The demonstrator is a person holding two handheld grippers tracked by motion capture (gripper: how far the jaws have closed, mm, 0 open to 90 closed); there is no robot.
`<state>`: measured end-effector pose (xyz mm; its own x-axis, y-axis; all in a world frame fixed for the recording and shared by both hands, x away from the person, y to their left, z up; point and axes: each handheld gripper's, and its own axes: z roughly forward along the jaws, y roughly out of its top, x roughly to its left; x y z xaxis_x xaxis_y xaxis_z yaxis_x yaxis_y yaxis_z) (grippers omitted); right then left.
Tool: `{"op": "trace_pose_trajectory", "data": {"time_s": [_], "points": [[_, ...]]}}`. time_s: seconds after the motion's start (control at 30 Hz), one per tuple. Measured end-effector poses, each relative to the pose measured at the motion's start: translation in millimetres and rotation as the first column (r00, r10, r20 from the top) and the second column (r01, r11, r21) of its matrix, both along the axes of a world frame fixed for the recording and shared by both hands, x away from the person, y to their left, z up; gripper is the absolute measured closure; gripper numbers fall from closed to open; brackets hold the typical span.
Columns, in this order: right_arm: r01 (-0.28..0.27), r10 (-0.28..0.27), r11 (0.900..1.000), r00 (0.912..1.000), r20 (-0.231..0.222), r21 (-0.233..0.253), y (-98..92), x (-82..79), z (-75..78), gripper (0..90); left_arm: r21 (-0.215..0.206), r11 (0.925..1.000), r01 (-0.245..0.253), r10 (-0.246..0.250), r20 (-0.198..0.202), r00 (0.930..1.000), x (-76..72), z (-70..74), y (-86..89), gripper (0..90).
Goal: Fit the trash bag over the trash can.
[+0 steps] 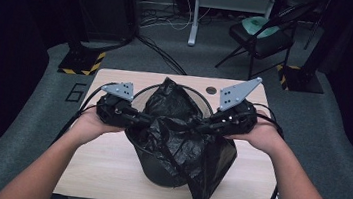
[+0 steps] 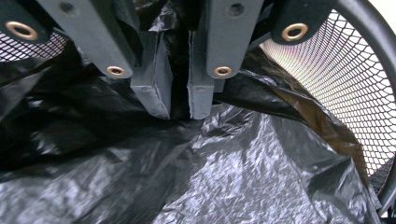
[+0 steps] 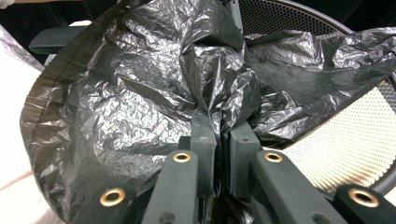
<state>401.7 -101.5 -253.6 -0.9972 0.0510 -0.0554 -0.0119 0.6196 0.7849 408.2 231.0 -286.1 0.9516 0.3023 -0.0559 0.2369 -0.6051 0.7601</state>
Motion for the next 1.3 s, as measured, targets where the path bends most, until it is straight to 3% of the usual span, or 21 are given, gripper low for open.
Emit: {"op": "trace_pose_trajectory", "data": {"time_s": [0.1, 0.33, 0.67, 1.3], "points": [[-0.001, 0.001, 1.000, 1.0000, -0.002, -0.005, 5.7, 3.4, -0.7, 82.5, -0.004, 1.0000, -0.001, 0.001, 0.001, 1.0000, 0.6, 1.3, 1.8, 74.3], [0.005, -0.005, 0.999, 1.0000, -0.005, -0.033, 18.7, 13.6, -2.6, 82.4, -0.026, 0.9980, -0.057, 0.057, 0.008, 0.9983, 2.5, 8.8, 13.4, 63.1], [0.010, -0.011, 0.998, 0.9999, -0.010, -0.061, 38.5, 23.9, -5.0, 82.6, -0.101, 0.9893, -0.105, 0.106, 0.000, 0.9944, 2.8, 20.1, 26.0, 45.0], [0.002, -0.004, 0.999, 0.9994, -0.033, -0.047, 65.2, 31.8, -6.7, 82.5, -0.088, 0.9942, -0.062, 0.062, 0.004, 0.9981, -1.4, 25.2, 7.3, 38.0]]}}
